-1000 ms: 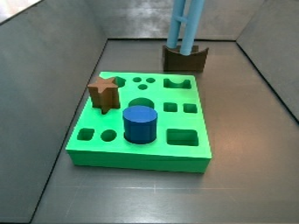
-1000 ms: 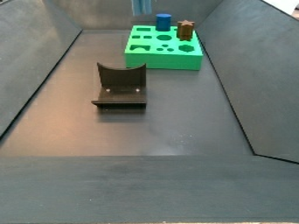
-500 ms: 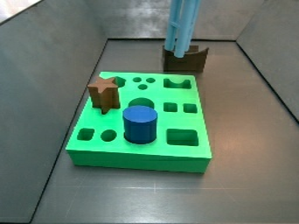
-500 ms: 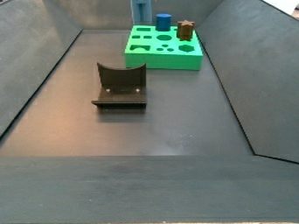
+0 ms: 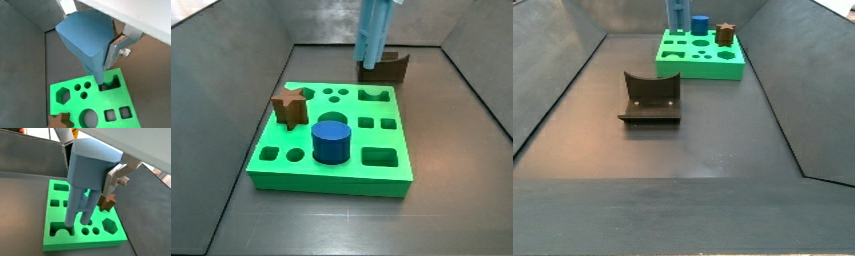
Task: Pick up the 3 prong object. Move up. Place the 3 prong object on the fixture. Regrasp the 3 prong object. Move to above the board. Insert the 3 prong object.
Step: Insert the 3 prong object.
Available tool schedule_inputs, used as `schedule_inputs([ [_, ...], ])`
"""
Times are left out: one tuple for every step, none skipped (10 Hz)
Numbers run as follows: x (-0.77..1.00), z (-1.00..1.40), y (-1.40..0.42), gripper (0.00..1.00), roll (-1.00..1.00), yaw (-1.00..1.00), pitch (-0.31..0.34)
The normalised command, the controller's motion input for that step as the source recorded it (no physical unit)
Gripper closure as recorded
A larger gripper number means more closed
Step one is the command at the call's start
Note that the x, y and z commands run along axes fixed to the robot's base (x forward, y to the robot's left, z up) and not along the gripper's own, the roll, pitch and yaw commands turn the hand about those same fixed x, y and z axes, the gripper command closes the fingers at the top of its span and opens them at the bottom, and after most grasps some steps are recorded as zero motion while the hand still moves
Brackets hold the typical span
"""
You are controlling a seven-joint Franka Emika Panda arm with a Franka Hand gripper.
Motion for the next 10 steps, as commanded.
schedule_inputs([
  [-0.31,-0.14,0.01,1.00,-0.07,-0.17,-0.100],
  [-0.37,-0.17,0.00,1.00,-0.10,-0.14,-0.146],
  [-0.34,-0.20,0.00,1.00,-0.12,-0.13,-0.147],
  [-0.32,-0.19,0.00,1.00,-0.15,-0.13,-0.141],
  [-0.27,-0.22,0.02,1.00,-0.22,-0.12,-0.147],
  [-0.27,-0.18,0.10,1.00,-0.18,-0.12,-0.133],
  [-0.27,-0.08,0.17,1.00,-0.19,-0.11,-0.096],
  [-0.33,0.00,0.22,1.00,-0.19,-0.03,-0.097],
  [-0.38,0.00,0.20,1.00,-0.34,0.01,-0.126],
  [-0.30,0.00,0.16,1.00,-0.50,0.04,-0.179],
])
